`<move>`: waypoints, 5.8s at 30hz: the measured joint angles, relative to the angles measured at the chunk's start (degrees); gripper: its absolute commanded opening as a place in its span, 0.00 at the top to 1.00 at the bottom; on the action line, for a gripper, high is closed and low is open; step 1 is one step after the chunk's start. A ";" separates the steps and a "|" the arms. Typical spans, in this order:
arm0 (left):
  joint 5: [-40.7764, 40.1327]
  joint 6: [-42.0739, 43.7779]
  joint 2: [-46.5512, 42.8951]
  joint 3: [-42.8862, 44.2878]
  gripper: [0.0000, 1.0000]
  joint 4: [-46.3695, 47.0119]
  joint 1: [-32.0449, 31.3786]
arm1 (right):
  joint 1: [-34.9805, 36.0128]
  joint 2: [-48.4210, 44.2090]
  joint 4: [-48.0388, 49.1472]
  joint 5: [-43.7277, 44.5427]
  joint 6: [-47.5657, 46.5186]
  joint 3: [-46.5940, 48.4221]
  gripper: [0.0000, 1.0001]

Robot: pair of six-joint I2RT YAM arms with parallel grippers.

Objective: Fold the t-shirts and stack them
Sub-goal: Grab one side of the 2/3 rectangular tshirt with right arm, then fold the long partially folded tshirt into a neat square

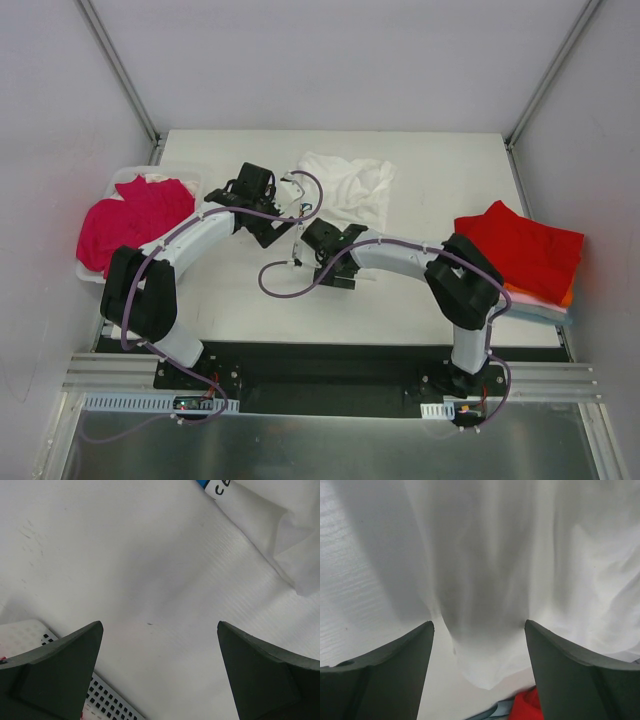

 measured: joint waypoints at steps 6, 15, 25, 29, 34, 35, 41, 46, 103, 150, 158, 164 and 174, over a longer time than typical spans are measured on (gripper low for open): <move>0.02 0.00 0.87 0.79 0.01 0.00 1.16 | 0.00 2.08 0.48 -1.01 -0.31 0.63 0.20; 0.07 -0.04 2.14 1.70 0.01 -0.02 2.97 | -1.92 4.50 1.11 -2.67 -1.53 3.85 0.20; 0.04 -0.02 2.12 1.84 0.01 0.00 2.97 | -4.85 5.49 0.92 -7.69 -2.58 5.51 0.25; 0.02 -0.02 1.66 1.84 0.01 -0.02 2.97 | -5.88 5.49 0.72 -11.13 -3.17 5.60 0.29; 0.00 0.00 0.68 1.84 0.01 -0.02 2.97 | -6.40 5.49 0.33 -14.38 -3.50 5.62 0.51; 0.00 0.00 0.52 1.84 0.01 -0.02 2.97 | -6.36 5.51 0.28 -15.06 -3.52 5.57 0.58; 0.00 0.00 0.42 1.84 0.01 -0.02 2.97 | -6.23 5.57 0.55 -15.85 -3.32 5.42 0.99; 0.00 0.00 0.39 1.84 0.01 -0.02 2.97 | -5.62 4.35 1.27 -15.43 -3.17 3.78 0.99; -3.04 -0.44 -1.11 2.47 0.01 0.00 2.97 | 0.39 -10.82 -18.95 0.70 -4.50 20.15 0.99; -15.93 -1.97 4.76 11.67 0.01 4.70 8.61 | -13.14 19.74 -1.03 0.55 -18.93 40.65 0.87; -16.50 -1.97 5.51 12.35 0.01 4.76 8.61 | -13.14 20.00 3.91 3.43 -21.59 42.91 0.53; -16.50 -1.99 5.81 12.35 0.01 4.76 8.61 | -13.16 21.05 7.93 5.77 -23.63 43.19 0.38; -15.78 -2.27 6.10 12.70 0.01 4.68 8.63 | -13.60 21.29 13.33 8.98 -25.27 40.35 0.37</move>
